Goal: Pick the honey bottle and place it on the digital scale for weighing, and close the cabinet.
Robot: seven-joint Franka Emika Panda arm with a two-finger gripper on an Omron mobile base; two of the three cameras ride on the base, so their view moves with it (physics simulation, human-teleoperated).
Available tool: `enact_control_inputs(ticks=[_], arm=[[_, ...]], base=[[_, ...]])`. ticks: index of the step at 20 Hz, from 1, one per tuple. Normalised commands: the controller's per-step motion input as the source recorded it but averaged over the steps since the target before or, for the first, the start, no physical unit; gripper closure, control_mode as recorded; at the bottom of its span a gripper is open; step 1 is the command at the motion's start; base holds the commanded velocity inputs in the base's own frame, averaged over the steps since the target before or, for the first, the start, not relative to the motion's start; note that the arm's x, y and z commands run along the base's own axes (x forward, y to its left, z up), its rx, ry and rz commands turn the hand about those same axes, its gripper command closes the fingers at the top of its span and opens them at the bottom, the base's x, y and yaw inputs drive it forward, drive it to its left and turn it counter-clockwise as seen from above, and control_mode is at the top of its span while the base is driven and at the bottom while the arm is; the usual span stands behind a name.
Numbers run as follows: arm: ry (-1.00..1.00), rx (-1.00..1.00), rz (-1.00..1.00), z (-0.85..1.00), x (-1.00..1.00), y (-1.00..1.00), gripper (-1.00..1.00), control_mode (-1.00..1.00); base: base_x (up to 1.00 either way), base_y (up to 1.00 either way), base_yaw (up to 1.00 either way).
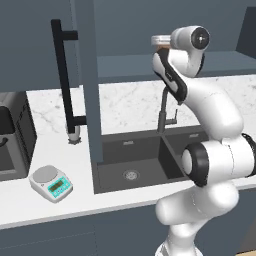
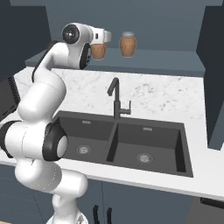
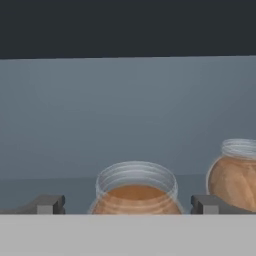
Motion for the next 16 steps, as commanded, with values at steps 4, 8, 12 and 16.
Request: enact_control_inputs(ticks=[4, 8, 12, 16], arm=[[0.0, 0.0, 0.0, -0.14, 0.42, -0.18, -1.0, -1.0], [0.0, -0.03, 0.0, -0.26, 0.23, -0.01, -1.0, -1.0], [0.0, -0.03, 0.0, -0.31, 0.11, 0.0, -1.0, -1.0], [0.0, 0.0, 0.0, -0.16, 0.24, 0.0, -1.0, -1.0]], base=[[0.0, 0.0, 0.0], [0.0, 0.0, 0.0], [0.0, 0.0, 0.0], [0.0, 0.0, 0.0]])
